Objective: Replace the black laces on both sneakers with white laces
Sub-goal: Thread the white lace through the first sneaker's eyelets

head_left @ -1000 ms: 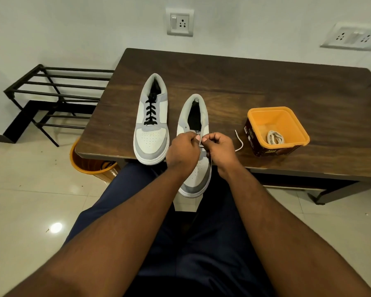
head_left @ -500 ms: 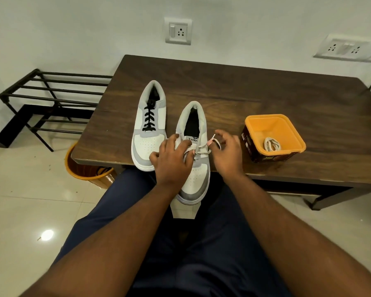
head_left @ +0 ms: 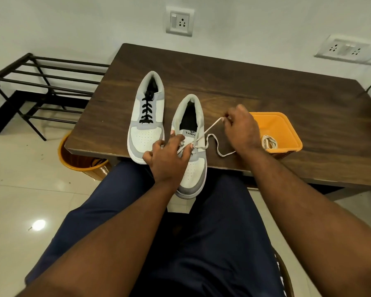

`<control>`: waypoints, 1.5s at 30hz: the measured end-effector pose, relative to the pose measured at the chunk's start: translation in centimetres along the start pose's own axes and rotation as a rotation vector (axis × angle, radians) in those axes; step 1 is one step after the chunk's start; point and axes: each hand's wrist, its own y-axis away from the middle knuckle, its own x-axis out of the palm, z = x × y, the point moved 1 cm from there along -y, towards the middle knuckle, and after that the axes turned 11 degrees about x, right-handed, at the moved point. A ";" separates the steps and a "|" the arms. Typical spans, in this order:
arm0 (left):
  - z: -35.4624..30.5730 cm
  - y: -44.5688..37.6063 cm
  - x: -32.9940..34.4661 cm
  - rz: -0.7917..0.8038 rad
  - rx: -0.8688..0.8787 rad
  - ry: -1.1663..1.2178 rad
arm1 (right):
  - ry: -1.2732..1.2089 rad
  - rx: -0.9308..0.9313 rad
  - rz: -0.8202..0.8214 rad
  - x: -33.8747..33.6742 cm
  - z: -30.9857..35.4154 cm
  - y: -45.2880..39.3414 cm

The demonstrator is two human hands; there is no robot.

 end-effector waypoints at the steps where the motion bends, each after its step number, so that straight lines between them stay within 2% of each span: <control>1: 0.0 0.0 0.1 -0.023 -0.005 0.009 | 0.010 -0.017 -0.006 -0.3 0.1 -0.2; 4: -0.1 0.1 0.5 -0.051 -0.033 0.021 | -0.017 -0.124 0.040 -0.1 1.2 1.2; 7: -0.1 0.1 0.8 -0.055 -0.045 0.006 | -0.008 -0.204 0.152 1.4 1.8 3.5; 12: -0.3 0.2 0.5 -0.022 -0.040 -0.024 | -0.018 -0.189 0.256 3.0 2.3 4.3; 15: -0.6 0.0 0.3 0.008 -0.037 -0.025 | 0.021 -0.198 0.235 2.0 1.5 2.5; 18: -0.7 0.1 0.4 -0.007 -0.029 -0.022 | 0.028 -0.069 0.091 0.2 -0.2 -0.7; 20: -0.6 0.1 0.3 -0.028 -0.028 -0.020 | 0.004 -0.051 0.079 -0.3 -0.7 -1.9; 24: -0.6 0.1 0.1 -0.018 -0.031 -0.009 | -0.118 -0.208 0.299 0.5 0.4 -0.1; 26: -0.6 0.1 0.1 -0.014 -0.037 -0.003 | -0.109 -0.260 0.354 1.4 0.8 1.2; 32: -0.6 0.2 0.3 -0.025 -0.053 -0.004 | -0.053 -0.264 0.271 3.1 1.5 2.7; 37: -0.7 0.2 0.4 -0.027 -0.076 0.007 | 0.030 -0.346 0.265 3.0 1.3 2.1; 39: -0.6 0.2 0.4 -0.021 -0.067 -0.005 | 0.027 -0.271 0.187 2.1 0.9 0.8; 42: -0.6 0.3 0.4 -0.014 -0.061 -0.025 | -0.075 -0.036 0.085 0.6 -0.2 -1.4; 45: -0.6 0.3 0.5 -0.005 -0.060 -0.029 | -0.054 -0.095 0.200 0.8 0.0 -1.0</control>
